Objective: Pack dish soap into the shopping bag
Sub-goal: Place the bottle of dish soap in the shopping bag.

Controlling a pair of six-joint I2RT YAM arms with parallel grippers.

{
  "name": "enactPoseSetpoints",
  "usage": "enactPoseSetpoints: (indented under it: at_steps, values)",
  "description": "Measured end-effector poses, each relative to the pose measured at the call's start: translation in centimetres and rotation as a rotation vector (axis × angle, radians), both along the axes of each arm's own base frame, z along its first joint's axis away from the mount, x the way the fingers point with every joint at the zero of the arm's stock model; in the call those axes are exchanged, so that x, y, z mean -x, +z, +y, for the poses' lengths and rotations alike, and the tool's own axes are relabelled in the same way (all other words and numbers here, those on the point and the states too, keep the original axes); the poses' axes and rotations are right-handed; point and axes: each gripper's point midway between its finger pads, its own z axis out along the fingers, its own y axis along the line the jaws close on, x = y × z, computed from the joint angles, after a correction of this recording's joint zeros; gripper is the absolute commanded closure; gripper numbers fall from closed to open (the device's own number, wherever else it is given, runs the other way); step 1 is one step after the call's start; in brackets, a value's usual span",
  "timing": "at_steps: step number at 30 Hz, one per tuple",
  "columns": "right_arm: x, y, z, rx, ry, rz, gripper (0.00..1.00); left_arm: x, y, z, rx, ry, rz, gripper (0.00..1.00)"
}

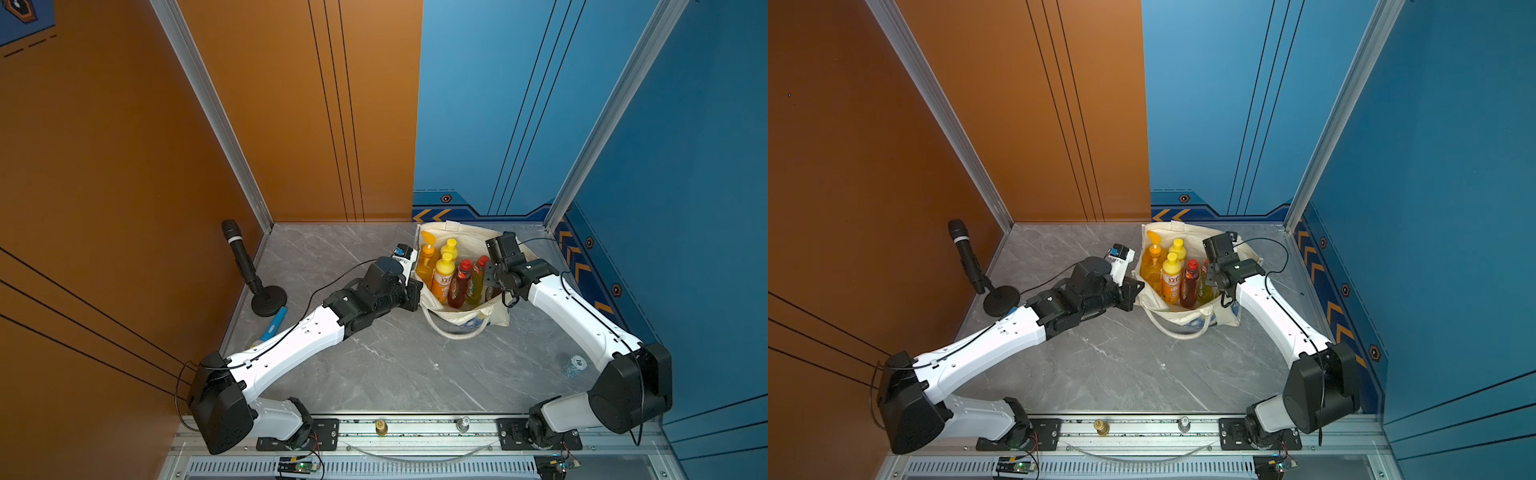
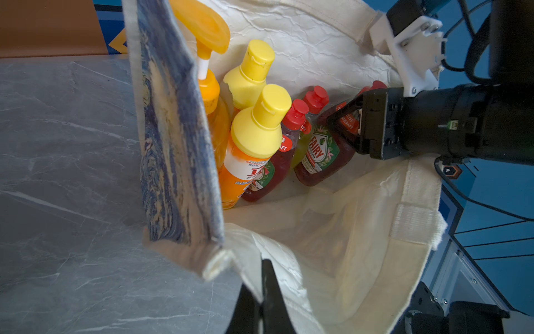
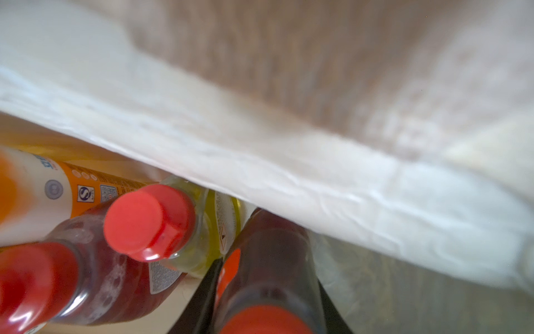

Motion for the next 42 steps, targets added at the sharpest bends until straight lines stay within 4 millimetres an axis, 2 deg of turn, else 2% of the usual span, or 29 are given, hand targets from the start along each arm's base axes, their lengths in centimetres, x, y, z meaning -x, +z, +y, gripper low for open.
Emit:
enactPoseSetpoints:
  at_steps: [18,19,22,24,26,32,35,37,39,42]
  values:
    - [-0.2,-1.1,-0.5,-0.021,-0.039,0.036,0.91,0.4,-0.2,0.2,0.005,-0.007,0.001,1.0]
    - [-0.2,-1.1,-0.5,-0.022,-0.039,0.036,0.91,0.4,-0.2,0.2,0.006,-0.009,0.001,0.96]
    - [-0.1,-0.9,-0.3,-0.032,-0.037,0.041,0.91,0.7,0.1,0.1,0.011,-0.016,-0.002,0.72]
    - [0.0,-0.9,-0.2,-0.038,-0.033,0.047,0.91,1.2,1.1,0.1,0.021,-0.032,-0.028,0.65]
    - [0.1,-0.8,-0.1,-0.04,-0.03,0.052,0.91,2.1,2.9,0.3,0.041,-0.051,-0.075,0.61]
    - [0.2,-0.6,-0.1,-0.047,-0.04,0.053,0.91,4.1,8.6,1.0,0.076,-0.092,-0.27,0.54]
    - [0.3,-0.6,-0.1,-0.047,-0.042,0.057,0.91,5.2,10.4,0.0,0.083,-0.161,-0.375,0.48]
    - [0.3,-0.4,-0.1,-0.046,-0.041,0.059,0.91,6.1,10.7,-1.5,0.073,-0.232,-0.427,0.43]
    - [0.4,-0.3,-0.1,-0.047,-0.042,0.059,0.91,7.0,10.1,-3.3,0.054,-0.321,-0.466,0.4]
    - [0.4,-0.1,-0.1,-0.047,-0.042,0.06,0.91,8.4,7.9,-6.3,0.001,-0.461,-0.494,0.38]
